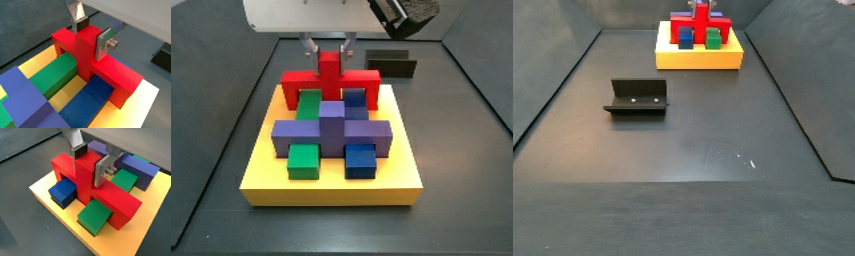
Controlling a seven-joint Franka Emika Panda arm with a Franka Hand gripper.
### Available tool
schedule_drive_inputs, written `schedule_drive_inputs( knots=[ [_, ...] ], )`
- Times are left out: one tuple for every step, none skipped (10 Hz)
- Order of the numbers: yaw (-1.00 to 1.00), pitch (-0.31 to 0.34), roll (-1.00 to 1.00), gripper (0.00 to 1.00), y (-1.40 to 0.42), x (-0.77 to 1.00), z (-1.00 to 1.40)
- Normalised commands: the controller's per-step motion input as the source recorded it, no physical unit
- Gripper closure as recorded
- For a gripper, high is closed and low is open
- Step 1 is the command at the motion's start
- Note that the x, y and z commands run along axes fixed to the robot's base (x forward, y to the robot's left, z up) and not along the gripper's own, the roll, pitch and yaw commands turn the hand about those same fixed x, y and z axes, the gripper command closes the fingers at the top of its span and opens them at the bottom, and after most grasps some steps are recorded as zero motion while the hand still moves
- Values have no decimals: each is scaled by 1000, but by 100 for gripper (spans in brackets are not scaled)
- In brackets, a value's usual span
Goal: Pick up the red object. Move up. Place the red object on the fixture. Regrasp the red object. Move to above the board. Insert the red object.
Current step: Insert the red object.
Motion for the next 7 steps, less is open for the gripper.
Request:
schedule_drive_inputs(
  knots=[
    [0, 6, 71, 100, 0, 0, -317],
    [0, 84, 144, 100, 0, 163, -569],
    [0, 171, 226, 100, 0, 180, -649],
    [0, 196, 200, 100, 0, 177, -657],
    [0, 157, 183, 100, 0, 103, -637],
    [0, 114, 149, 100, 0, 20, -494],
    [0, 0, 0, 100, 0, 0, 0]
  ],
)
